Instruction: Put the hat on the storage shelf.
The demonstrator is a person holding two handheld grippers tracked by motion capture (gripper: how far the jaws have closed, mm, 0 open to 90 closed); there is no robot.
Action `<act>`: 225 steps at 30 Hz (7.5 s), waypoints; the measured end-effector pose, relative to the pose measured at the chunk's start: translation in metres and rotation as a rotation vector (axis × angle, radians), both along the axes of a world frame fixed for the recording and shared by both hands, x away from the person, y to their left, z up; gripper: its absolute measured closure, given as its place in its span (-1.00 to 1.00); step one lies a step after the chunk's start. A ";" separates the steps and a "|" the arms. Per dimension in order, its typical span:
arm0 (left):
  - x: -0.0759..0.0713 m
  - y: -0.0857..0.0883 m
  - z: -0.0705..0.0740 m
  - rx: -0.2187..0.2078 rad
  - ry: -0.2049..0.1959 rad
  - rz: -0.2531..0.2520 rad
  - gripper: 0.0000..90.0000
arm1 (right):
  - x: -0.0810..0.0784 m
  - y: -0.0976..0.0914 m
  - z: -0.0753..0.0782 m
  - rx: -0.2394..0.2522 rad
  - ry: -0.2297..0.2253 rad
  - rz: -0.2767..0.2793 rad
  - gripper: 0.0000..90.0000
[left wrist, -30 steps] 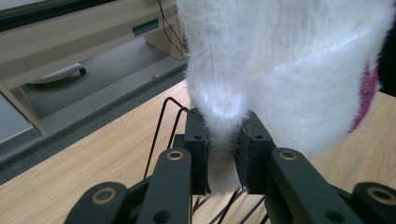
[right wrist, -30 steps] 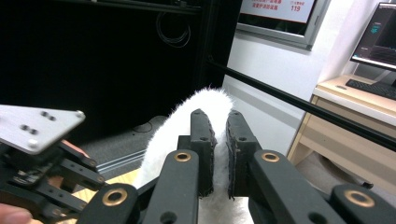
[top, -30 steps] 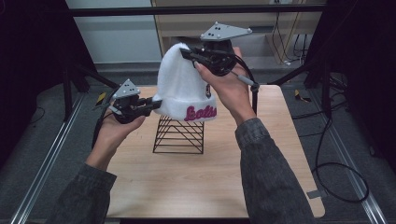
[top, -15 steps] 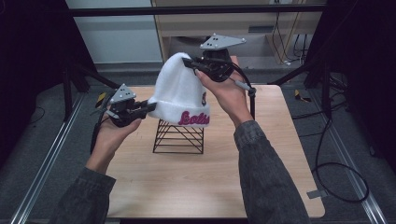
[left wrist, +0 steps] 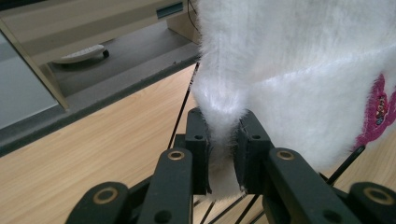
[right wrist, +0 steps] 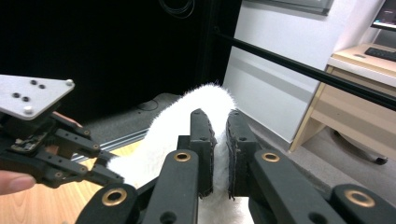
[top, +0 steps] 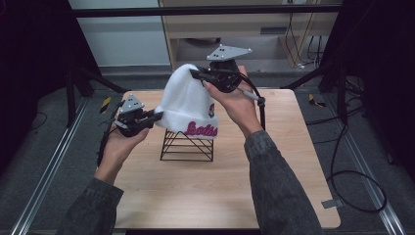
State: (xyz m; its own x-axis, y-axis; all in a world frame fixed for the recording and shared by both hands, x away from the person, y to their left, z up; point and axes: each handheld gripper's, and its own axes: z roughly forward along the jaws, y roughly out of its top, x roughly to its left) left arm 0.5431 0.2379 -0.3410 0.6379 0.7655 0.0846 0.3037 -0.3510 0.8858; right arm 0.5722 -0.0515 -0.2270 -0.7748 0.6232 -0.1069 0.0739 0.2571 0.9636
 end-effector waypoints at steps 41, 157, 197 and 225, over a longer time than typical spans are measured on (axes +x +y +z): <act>-0.025 0.018 -0.048 0.041 0.047 -0.057 0.72 | -0.028 0.014 -0.033 -0.136 0.071 0.070 0.86; -0.028 0.076 -0.137 0.154 0.267 0.144 -0.91 | -0.067 -0.003 -0.069 -0.184 0.149 -0.060 -0.68; -0.018 0.083 -0.166 0.127 0.286 0.158 -1.00 | -0.098 -0.132 -0.112 -0.134 0.137 -0.302 -0.77; -0.017 0.083 -0.167 0.126 0.285 0.154 -1.00 | -0.092 -0.167 -0.233 -0.159 0.372 -0.393 -0.75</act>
State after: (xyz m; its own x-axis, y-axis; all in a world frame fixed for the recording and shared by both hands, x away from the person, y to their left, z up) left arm 0.5265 0.3206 -0.5076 0.5273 0.8494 0.0193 0.5905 -0.3827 0.7105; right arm 0.4798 -0.2188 -0.4603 -0.4908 0.8712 0.0129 0.5205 0.2813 0.8062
